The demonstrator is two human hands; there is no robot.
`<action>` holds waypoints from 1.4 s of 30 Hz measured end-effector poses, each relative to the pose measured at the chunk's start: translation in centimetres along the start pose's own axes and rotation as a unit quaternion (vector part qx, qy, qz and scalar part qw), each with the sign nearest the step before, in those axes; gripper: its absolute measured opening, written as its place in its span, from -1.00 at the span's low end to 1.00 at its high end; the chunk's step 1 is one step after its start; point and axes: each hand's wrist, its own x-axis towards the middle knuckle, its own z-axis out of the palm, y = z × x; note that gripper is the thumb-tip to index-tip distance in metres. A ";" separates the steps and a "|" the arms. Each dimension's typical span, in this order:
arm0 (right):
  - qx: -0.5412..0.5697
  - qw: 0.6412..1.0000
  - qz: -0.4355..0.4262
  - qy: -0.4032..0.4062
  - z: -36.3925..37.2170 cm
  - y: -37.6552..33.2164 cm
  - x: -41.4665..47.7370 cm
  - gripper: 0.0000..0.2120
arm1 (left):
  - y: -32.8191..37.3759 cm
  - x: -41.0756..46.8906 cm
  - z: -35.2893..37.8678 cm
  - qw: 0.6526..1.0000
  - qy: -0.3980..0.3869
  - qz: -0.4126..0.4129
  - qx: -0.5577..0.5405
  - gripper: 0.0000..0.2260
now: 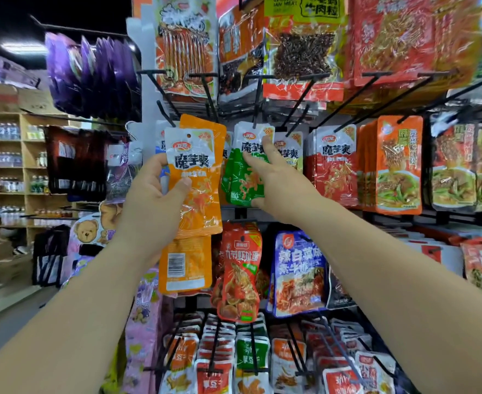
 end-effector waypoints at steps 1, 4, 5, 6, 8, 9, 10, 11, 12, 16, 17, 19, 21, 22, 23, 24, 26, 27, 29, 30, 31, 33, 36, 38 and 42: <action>-0.007 1.000 -0.003 0.001 0.0 0.0 0.0 -0.05 | 0.1 0.0 0.0 1.000 -0.003 -0.002 -0.004 -0.75; -0.044 0.999 -0.006 0.016 0.2 0.1 0.0 -0.10 | 0.1 0.0 0.0 1.000 -0.008 -0.011 -0.010 -0.70; -0.070 0.997 -0.004 0.022 0.3 0.1 -0.1 -0.13 | 0.1 0.0 0.0 1.000 -0.010 -0.012 -0.008 -0.67; -0.098 0.995 -0.006 0.027 0.3 0.0 -0.2 -0.15 | 0.0 0.0 -0.1 1.000 -0.007 -0.012 -0.007 -0.67; -0.137 0.990 -0.016 0.029 0.1 -0.2 -0.3 -0.22 | 0.0 0.1 0.0 1.000 -0.007 -0.005 -0.008 -0.71; -0.145 0.989 -0.022 0.032 0.0 -0.3 -0.3 -0.25 | 0.0 0.1 0.0 1.000 -0.007 -0.005 -0.009 -0.73; -0.148 0.988 -0.028 0.037 0.1 -0.3 -0.3 -0.27 | 0.0 0.2 0.0 1.000 -0.008 -0.005 -0.009 -0.75; -0.152 0.987 -0.032 0.040 0.1 -0.3 -0.4 -0.29 | 0.1 0.2 0.0 1.000 -0.009 -0.005 -0.007 -0.75; -0.159 0.986 -0.035 0.037 0.2 -0.3 -0.4 -0.31 | 0.1 0.1 0.0 1.000 -0.009 -0.004 -0.004 -0.76; -0.170 0.985 -0.037 -0.003 0.4 -0.1 -0.3 -0.32 | 0.4 0.0 0.0 1.000 -0.009 -0.001 -0.003 -0.75; -0.170 0.985 -0.035 -0.009 0.4 0.0 -0.2 -0.33 | 0.5 0.0 0.0 1.000 -0.011 -0.001 -0.006 -0.75; -0.157 0.987 -0.036 0.000 0.2 -0.2 -0.3 -0.37 | 0.6 -0.1 0.1 1.000 -0.009 -0.003 -0.014 -0.75; -0.113 0.991 -0.045 0.061 0.0 -0.6 -0.7 -0.42 | 1.0 -0.2 0.2 1.000 -0.001 -0.006 -0.022 -0.75; -0.064 0.989 -0.054 0.122 -0.3 -0.9 -1.0 -0.46 | 1.2 -0.3 0.2 0.999 0.004 -0.006 -0.032 -0.75; 0.005 0.981 -0.064 0.186 -0.7 -1.4 -1.3 -0.50 | 1.4 -0.3 0.3 0.999 0.010 -0.006 -0.045 -0.75; 0.088 0.968 -0.064 0.226 -1.4 -2.2 -1.7 -0.53 | 1.6 -0.4 0.4 0.998 0.015 -0.006 -0.062 -0.76; 0.263 0.944 -0.023 0.196 -2.7 -4.1 -2.4 -0.56 | 2.1 -0.7 0.5 0.994 0.020 -0.007 -0.104 -0.76; 0.338 0.928 -0.002 0.157 -3.1 -5.2 -2.7 -0.57 | 2.2 -1.0 0.5 0.993 0.017 -0.009 -0.120 -0.75; 0.440 0.889 0.030 0.119 -2.7 -6.9 -2.9 -0.55 | 2.2 -1.7 0.4 0.991 0.016 -0.011 -0.135 -0.74; 0.472 0.872 0.047 0.123 -2.2 -7.4 -2.9 -0.54 | 2.1 -2.0 0.4 0.991 0.020 -0.012 -0.132 -0.71; 0.497 0.855 0.063 0.135 -1.6 -7.7 -2.7 -0.55 | 2.0 -2.3 0.3 0.992 0.025 -0.014 -0.127 -0.68; 0.540 0.825 0.077 0.150 -0.8 -8.1 -2.8 -0.64 | 2.0 -2.9 0.2 0.992 0.033 -0.022 -0.124 -0.65; 0.569 0.807 0.062 0.146 -0.3 -8.7 -2.9 -0.74 | 2.2 -3.4 -0.3 0.990 0.040 -0.036 -0.133 -0.61; 0.582 0.799 0.053 0.145 0.1 -9.1 -3.0 -0.72 | 2.3 -3.5 -0.7 0.989 0.041 -0.044 -0.138 -0.63; 0.607 0.782 0.036 0.135 0.2 -9.3 -3.0 -0.82 | 2.6 -3.6 -1.4 0.987 0.033 -0.058 -0.144 -0.72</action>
